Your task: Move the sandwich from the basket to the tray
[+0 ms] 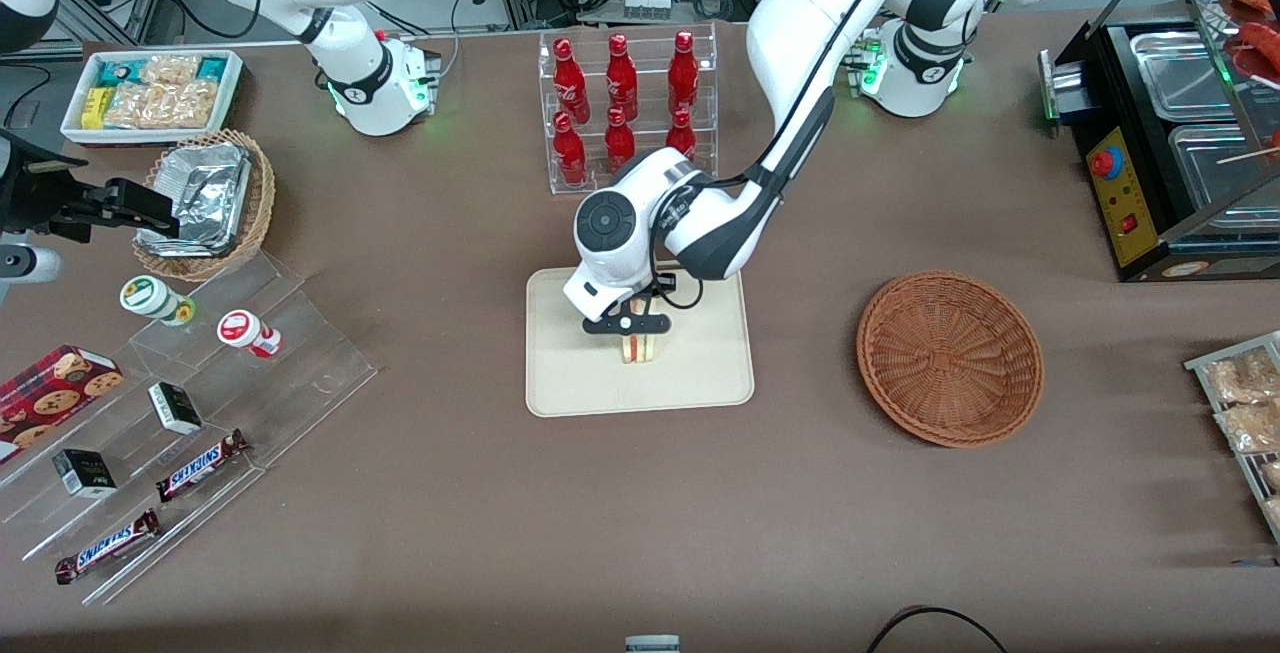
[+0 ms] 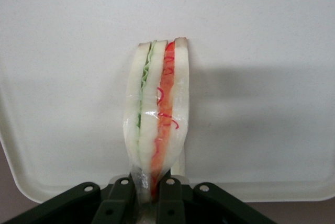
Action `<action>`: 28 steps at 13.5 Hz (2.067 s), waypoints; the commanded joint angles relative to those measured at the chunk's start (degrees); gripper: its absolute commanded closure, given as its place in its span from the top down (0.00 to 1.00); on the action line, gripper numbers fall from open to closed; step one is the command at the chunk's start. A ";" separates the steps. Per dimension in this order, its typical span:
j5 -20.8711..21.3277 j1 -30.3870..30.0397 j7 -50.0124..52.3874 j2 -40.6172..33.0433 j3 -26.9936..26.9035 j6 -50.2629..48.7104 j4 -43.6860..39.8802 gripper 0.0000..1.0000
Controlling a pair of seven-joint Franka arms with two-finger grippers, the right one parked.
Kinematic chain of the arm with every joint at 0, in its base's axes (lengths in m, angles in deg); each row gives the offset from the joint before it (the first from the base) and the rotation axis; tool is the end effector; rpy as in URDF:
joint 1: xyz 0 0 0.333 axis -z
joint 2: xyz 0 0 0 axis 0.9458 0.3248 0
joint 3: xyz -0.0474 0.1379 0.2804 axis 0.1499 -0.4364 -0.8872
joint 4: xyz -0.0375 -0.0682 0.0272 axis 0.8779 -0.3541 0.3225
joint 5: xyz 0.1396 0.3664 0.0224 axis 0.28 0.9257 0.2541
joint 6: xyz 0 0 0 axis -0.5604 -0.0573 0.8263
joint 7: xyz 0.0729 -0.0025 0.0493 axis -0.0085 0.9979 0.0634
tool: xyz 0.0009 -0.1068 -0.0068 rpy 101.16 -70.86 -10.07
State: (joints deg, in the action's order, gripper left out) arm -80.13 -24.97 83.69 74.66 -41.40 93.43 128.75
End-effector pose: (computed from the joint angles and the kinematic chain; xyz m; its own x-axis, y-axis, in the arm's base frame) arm 0.4831 -0.5466 0.2366 0.9893 -0.0079 -0.1457 -0.0163 -0.9982 -0.0569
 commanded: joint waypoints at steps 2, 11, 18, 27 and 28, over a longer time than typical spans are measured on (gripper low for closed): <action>-0.32 0.85 1.12 0.19 -0.91 -0.31 -0.73 1.00; 0.12 0.06 4.28 -8.93 -3.44 -1.10 -1.70 1.00; 0.47 -3.08 5.20 -24.22 -11.81 -10.85 5.50 1.00; 0.74 -18.73 -18.62 -39.35 -11.90 -15.77 16.58 1.00; 0.74 -20.75 -22.05 -41.19 -11.90 -16.04 18.06 1.00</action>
State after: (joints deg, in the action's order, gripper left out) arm -79.84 -42.79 66.97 38.02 -53.92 77.97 142.52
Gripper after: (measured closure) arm 0.000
